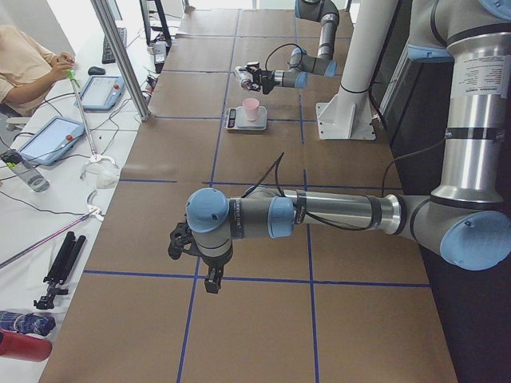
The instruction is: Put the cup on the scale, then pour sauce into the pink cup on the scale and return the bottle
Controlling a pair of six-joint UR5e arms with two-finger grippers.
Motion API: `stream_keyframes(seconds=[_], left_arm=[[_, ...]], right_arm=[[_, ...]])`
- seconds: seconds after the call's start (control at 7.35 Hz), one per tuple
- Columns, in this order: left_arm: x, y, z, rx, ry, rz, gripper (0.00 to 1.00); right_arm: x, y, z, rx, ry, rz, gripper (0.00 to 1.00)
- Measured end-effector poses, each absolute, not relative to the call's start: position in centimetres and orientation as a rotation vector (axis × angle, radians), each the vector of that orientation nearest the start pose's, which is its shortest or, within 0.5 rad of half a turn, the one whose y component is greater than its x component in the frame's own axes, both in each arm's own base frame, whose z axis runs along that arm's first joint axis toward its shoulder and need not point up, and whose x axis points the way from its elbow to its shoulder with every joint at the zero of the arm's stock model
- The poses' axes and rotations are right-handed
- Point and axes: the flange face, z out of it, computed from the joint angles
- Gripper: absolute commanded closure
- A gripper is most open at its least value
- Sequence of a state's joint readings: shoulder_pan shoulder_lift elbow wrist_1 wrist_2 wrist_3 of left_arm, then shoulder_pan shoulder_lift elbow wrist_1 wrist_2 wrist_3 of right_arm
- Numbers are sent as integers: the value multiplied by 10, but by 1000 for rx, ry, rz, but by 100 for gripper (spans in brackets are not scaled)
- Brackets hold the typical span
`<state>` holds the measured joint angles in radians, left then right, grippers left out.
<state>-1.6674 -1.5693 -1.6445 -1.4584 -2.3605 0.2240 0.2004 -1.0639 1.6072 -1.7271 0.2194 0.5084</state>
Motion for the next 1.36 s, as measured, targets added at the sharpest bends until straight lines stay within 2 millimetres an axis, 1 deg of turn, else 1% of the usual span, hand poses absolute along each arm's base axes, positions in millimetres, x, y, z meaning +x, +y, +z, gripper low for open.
stream_keyframes(seconds=[0.41,0.82,1.36], left_arm=[[-109,-479,633,87,785,104,0],[-109,-479,634,86,785,104,0],[-109,-479,635,83,785,103,0]], right_arm=[[-582,-355,310,1312,633,-492,100],[-584,-356,312,1322,743,-546,100],[-584,-356,308,1327,822,-584,100]])
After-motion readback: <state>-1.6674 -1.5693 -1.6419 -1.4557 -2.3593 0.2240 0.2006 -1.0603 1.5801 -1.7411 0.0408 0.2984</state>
